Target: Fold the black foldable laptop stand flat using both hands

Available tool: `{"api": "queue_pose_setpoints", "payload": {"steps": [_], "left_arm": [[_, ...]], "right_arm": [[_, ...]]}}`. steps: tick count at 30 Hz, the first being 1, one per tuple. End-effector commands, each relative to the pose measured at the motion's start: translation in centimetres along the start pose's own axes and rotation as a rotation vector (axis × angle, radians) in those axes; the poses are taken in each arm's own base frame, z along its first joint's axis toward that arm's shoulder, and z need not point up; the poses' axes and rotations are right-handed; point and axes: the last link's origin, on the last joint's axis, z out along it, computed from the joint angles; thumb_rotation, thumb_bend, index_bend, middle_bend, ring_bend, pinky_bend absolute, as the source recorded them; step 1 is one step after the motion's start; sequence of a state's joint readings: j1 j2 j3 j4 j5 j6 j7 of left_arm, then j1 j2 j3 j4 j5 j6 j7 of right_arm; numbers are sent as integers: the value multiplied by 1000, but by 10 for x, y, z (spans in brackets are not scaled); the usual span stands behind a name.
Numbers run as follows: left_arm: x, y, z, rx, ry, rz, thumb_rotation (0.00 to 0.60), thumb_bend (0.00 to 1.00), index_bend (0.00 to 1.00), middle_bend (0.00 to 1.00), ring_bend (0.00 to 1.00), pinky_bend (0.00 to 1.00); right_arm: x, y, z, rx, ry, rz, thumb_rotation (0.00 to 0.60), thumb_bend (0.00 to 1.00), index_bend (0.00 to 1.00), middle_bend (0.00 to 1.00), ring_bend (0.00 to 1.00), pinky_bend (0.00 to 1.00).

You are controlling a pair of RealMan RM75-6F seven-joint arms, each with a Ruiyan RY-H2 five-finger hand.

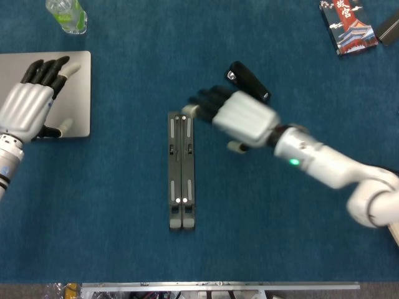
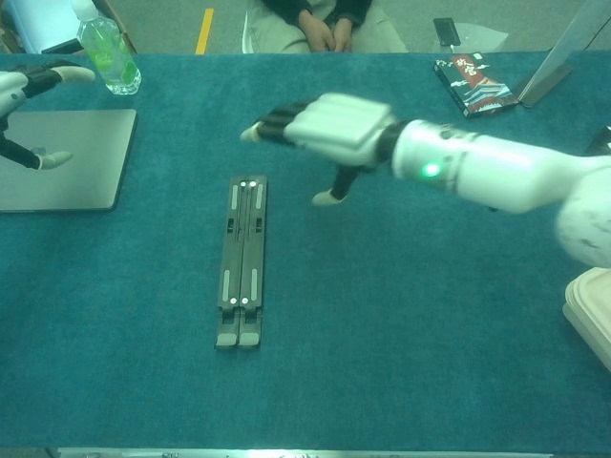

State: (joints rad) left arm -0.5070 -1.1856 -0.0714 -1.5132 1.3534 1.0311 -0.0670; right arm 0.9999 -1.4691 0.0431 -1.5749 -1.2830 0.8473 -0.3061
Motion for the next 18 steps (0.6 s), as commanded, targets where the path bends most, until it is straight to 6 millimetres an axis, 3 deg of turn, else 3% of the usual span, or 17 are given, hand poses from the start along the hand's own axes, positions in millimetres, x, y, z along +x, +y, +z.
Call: {"api": "queue_pose_setpoints", "payload": {"steps": [1,4,7,18], "left_arm": [[0,-1,-2,14,17,0,600,293,0,0,0,0],[1,-2,-4,27,35,15,600,293,0,0,0,0],[5,-8,-15,70,81,28,600,293,0,0,0,0],[3,-16,-57,158,116,52,600,293,0,0,0,0]], "right_arm": [[5,22,-32,-129,36,26,600,188,0,111,0,123],[5,31,-48,-179,52,19,600,190,0,118,0,123],[-1,52,-91,-311,76,41,600,190,0,119,0,123],[-22,84,-188,-570,125,116,600,190,0,119,0,123]]}}
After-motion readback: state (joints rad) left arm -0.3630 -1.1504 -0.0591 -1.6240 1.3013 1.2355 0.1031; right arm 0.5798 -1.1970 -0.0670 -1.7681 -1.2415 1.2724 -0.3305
